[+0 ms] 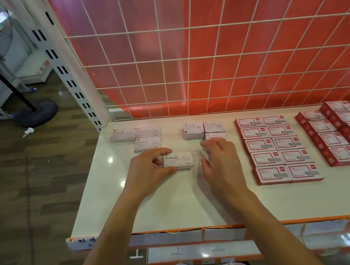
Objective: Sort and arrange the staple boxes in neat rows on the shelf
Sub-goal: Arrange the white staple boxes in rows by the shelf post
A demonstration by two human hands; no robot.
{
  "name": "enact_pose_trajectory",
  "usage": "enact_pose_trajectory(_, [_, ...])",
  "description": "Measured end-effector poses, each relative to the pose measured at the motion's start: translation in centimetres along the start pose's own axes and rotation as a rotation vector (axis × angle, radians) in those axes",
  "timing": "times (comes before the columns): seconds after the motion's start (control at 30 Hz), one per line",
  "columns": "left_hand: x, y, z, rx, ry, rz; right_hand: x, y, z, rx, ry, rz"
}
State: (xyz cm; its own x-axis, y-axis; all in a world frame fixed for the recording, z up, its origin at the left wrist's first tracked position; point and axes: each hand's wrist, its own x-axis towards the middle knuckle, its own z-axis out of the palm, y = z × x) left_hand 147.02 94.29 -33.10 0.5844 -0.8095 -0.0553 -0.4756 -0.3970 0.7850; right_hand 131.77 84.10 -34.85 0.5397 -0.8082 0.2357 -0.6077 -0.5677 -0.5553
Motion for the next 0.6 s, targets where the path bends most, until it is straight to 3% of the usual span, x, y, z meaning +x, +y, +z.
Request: enact_pose_trajectory(0.6, [0.1, -6.4, -8.0, -0.053, 0.114, -0.062, -0.6, -4.8, 4.8, -0.02, -0.071, 0.01])
